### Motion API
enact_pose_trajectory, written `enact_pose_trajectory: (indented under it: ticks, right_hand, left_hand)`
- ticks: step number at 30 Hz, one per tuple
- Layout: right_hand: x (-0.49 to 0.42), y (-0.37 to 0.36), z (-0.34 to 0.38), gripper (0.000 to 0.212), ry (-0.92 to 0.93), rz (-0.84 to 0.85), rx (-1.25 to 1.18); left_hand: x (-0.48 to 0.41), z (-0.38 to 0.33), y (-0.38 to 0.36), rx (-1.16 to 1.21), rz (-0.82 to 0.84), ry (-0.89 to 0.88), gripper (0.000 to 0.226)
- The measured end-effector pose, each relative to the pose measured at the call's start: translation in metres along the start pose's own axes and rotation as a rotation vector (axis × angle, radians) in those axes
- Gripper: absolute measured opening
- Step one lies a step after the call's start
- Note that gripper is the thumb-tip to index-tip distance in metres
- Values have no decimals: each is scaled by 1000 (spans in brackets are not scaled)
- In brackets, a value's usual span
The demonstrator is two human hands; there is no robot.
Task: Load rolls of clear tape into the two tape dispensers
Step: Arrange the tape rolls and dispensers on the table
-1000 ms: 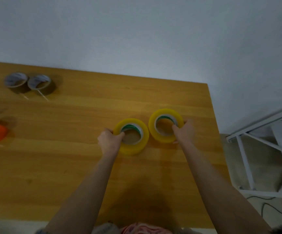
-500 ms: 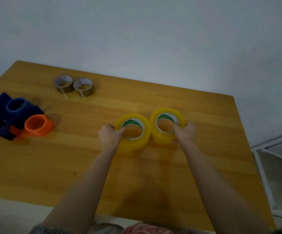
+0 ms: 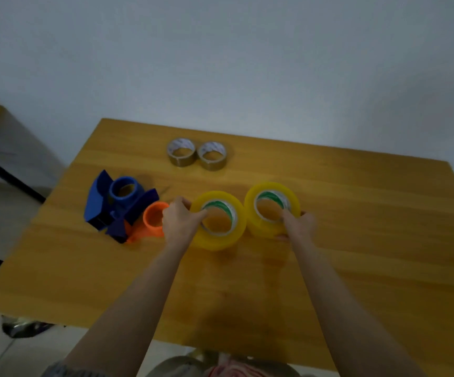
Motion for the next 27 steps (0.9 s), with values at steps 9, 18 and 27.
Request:
enact_pose_trajectory:
  ticks: [9, 18, 27]
  right_hand:
    - [0, -89, 48, 45, 19, 60, -21]
    - [14, -199, 90, 44, 39, -42, -29]
    - [46, -287, 129, 31, 58, -124, -134]
  left_hand:
    - [-76, 15, 57, 90, -70, 35, 34]
    - [-209, 41, 121, 95, 26, -17, 34]
    - [-302, 87, 171, 175, 71, 62, 46]
Point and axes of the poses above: each hand's wrist, its own x-axis away from the middle knuckle, its own y-axis out of the back of the hand, z = x × y, the point moved 10 cm from there along -x, towards the middle knuckle, and after that the axes turned 8 degrees about y, right-handed, at the moved point
